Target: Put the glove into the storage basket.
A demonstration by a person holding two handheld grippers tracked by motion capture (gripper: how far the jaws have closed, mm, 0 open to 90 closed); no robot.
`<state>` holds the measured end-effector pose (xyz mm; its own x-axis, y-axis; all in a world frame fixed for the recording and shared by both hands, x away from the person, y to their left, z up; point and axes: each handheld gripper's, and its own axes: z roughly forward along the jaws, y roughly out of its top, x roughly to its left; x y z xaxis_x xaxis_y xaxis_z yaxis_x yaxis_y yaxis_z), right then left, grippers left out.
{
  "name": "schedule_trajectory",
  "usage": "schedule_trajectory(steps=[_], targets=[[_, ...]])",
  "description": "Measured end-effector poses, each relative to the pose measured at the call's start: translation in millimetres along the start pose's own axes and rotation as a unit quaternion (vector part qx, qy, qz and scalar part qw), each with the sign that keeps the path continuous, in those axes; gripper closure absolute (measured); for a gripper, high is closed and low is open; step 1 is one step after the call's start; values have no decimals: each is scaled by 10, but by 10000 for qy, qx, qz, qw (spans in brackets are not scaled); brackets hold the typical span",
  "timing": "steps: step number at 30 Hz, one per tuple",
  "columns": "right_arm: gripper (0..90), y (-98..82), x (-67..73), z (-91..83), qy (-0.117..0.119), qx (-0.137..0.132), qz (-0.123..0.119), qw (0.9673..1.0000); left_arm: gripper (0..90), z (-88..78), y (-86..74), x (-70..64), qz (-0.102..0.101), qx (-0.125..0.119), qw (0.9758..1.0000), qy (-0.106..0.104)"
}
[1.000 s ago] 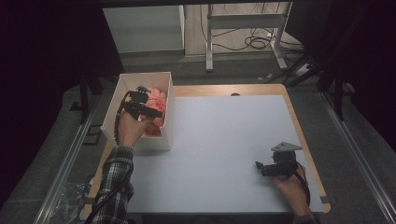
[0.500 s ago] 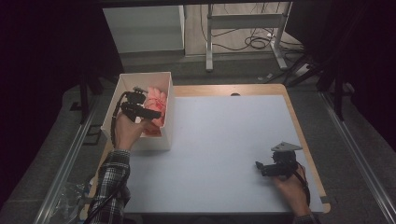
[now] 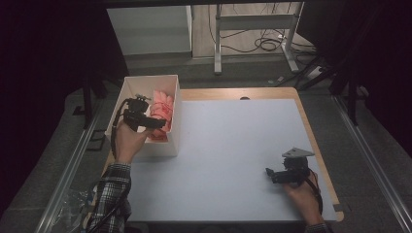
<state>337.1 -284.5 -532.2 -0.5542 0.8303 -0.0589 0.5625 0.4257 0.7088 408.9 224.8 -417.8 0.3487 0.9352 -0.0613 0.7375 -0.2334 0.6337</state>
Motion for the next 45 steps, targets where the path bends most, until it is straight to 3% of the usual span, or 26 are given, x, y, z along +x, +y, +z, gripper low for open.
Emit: schedule_trajectory(steps=[16,25,45], targets=[[36,0,2,0,-9,-6,-8,10000,45,-190,-200,-68,3,-189,9996,-233],[36,0,1,-1,-9,-5,-10,10000,26,-288,-349,-159,276,-207,9988,-341],[36,1,0,-2,-5,1,-17,10000,15,-438,-796,-438,569,-525,9960,-449]])
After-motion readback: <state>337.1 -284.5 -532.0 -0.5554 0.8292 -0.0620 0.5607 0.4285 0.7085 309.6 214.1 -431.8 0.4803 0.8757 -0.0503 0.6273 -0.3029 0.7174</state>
